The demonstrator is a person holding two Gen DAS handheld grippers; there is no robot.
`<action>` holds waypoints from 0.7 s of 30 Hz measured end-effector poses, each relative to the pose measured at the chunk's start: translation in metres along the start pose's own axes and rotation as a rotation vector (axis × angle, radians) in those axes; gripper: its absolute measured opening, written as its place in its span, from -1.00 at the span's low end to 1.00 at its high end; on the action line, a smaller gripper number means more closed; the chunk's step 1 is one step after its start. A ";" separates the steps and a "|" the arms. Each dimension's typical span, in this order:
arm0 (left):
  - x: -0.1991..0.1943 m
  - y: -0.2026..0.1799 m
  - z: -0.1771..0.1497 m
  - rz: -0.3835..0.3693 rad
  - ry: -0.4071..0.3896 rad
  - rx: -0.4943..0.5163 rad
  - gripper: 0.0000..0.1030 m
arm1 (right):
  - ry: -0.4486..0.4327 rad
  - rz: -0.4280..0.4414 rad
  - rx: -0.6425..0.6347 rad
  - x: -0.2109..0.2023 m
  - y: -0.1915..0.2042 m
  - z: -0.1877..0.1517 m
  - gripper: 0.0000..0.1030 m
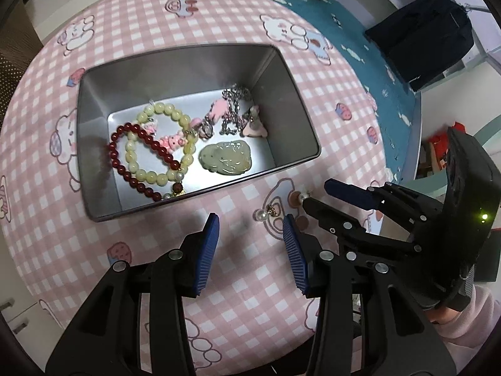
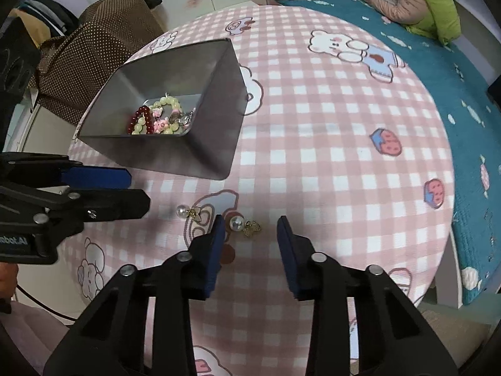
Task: Organize jewelry
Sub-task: 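Grasp a pearl earring with the right tool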
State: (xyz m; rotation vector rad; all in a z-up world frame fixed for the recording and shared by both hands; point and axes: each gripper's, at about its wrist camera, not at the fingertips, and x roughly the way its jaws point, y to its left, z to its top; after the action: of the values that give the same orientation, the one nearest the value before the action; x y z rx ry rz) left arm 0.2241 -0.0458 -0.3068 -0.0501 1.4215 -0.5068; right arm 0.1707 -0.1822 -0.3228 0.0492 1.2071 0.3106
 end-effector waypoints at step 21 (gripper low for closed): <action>0.035 -0.014 0.001 -0.009 0.052 0.072 -0.58 | -0.017 0.032 -0.020 0.004 0.001 0.000 -0.81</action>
State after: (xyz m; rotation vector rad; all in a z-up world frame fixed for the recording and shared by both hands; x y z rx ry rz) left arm 0.2229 -0.0712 -0.3350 0.0146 1.4535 -0.5703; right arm 0.1714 -0.1803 -0.3263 0.0540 1.1867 0.3493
